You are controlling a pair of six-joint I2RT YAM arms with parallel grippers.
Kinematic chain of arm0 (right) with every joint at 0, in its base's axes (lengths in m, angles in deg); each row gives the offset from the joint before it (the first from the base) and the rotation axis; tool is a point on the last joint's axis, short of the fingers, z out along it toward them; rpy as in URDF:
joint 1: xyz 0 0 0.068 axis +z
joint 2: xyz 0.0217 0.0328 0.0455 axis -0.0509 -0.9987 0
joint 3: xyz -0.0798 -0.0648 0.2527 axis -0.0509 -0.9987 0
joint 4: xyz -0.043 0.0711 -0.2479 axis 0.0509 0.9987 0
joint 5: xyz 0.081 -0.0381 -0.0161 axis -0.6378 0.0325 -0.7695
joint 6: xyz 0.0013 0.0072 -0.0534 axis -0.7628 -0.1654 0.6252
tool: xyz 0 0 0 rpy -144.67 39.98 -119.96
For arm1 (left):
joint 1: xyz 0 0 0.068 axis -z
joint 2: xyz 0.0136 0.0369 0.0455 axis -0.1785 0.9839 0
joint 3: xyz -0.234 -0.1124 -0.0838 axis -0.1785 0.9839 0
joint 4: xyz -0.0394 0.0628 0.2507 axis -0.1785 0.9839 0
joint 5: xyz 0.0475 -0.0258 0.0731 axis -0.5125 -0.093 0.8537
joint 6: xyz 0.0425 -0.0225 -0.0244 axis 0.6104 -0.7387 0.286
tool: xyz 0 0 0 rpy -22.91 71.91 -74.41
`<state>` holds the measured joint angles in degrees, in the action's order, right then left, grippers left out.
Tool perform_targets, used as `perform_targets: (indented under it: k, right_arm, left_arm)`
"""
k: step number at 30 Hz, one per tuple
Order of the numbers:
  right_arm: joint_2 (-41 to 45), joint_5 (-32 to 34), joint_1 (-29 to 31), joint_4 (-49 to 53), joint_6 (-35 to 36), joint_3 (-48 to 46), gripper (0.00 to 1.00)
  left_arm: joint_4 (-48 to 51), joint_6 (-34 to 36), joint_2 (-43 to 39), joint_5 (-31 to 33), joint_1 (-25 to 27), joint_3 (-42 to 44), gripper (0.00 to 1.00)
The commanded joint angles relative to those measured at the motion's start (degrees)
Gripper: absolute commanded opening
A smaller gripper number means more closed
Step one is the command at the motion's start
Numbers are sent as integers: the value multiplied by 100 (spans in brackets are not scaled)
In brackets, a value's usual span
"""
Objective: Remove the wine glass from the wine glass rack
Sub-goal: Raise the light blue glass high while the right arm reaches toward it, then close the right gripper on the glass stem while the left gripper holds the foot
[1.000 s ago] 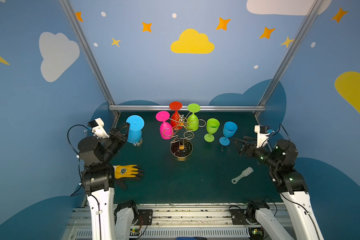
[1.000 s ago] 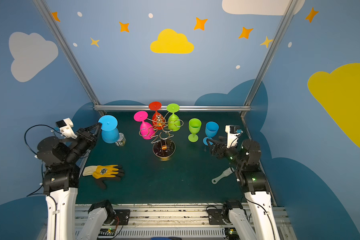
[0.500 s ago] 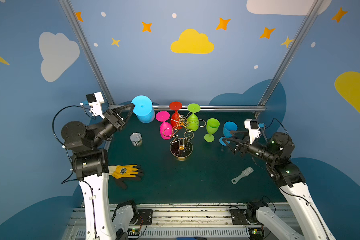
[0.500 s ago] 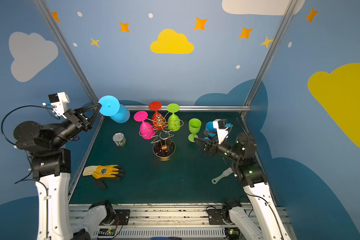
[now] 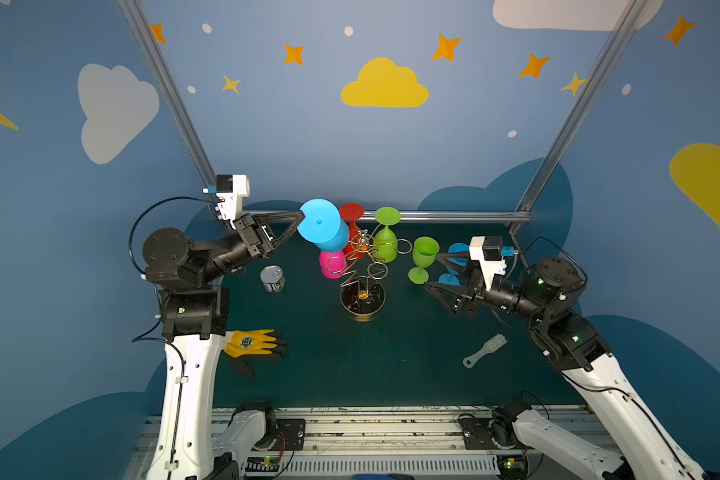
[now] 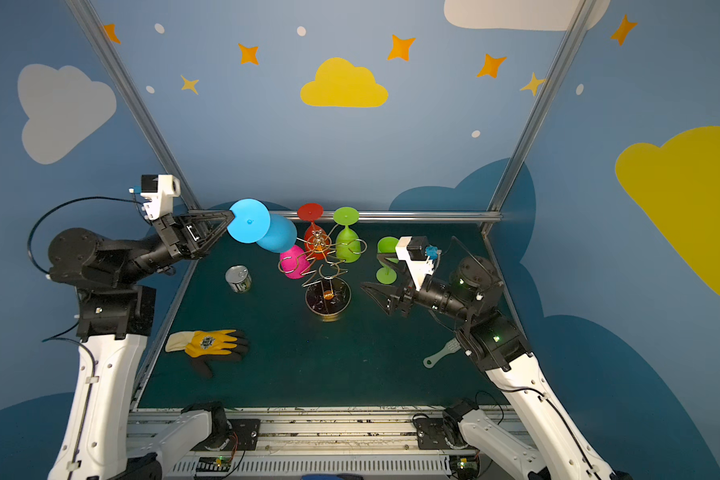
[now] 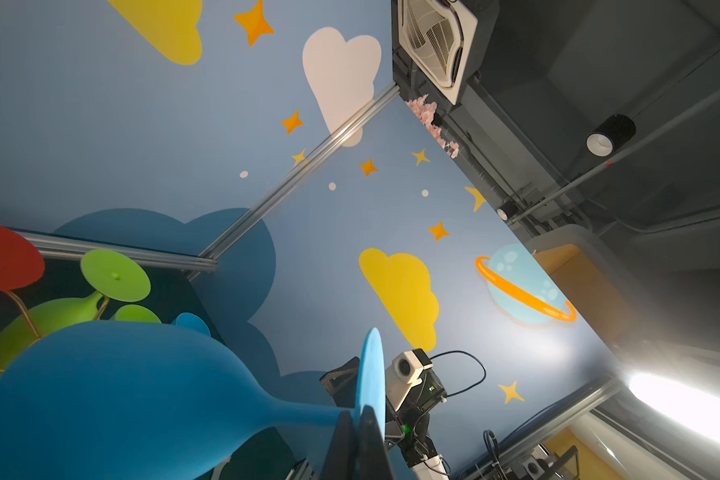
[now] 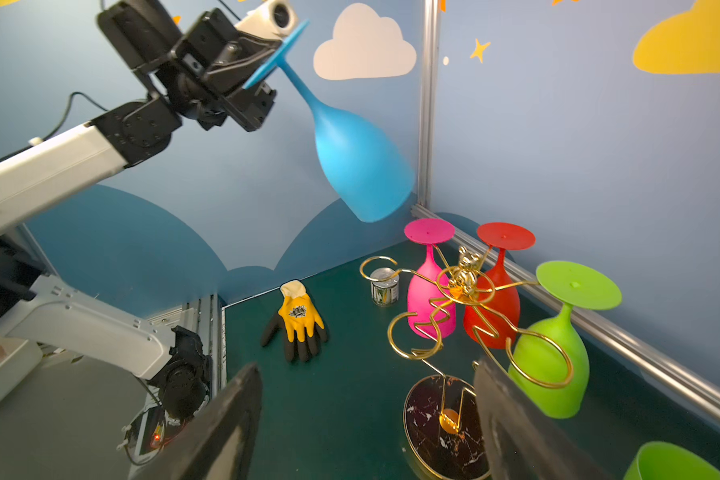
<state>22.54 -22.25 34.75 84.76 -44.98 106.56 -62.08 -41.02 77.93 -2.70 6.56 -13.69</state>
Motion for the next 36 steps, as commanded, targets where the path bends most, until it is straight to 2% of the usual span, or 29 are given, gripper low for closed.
perform_targets:
  k: [1, 7, 15, 20, 36]
  right_arm:
    - [-108, 288, 171, -196, 305, 123, 80]
    - [-540, 274, 525, -532, 694, 315, 81]
    - [-896, 433, 851, -1443, 1267, 168, 83]
    - [-1144, 538, 877, -2151, 1425, 5, 85]
    - [-2376, 329, 1019, -2367, 1405, 597, 85]
  left_arm:
    - [-495, -206, 118, -92, 336, 176, 3]
    - [-714, -330, 556, -323, 931, -16, 3]
    - [-761, -446, 977, -527, 1366, -219, 3]
    - [-760, -404, 1011, -481, 1454, -186, 3]
    - [-1080, -610, 1131, -432, 1692, -66, 3]
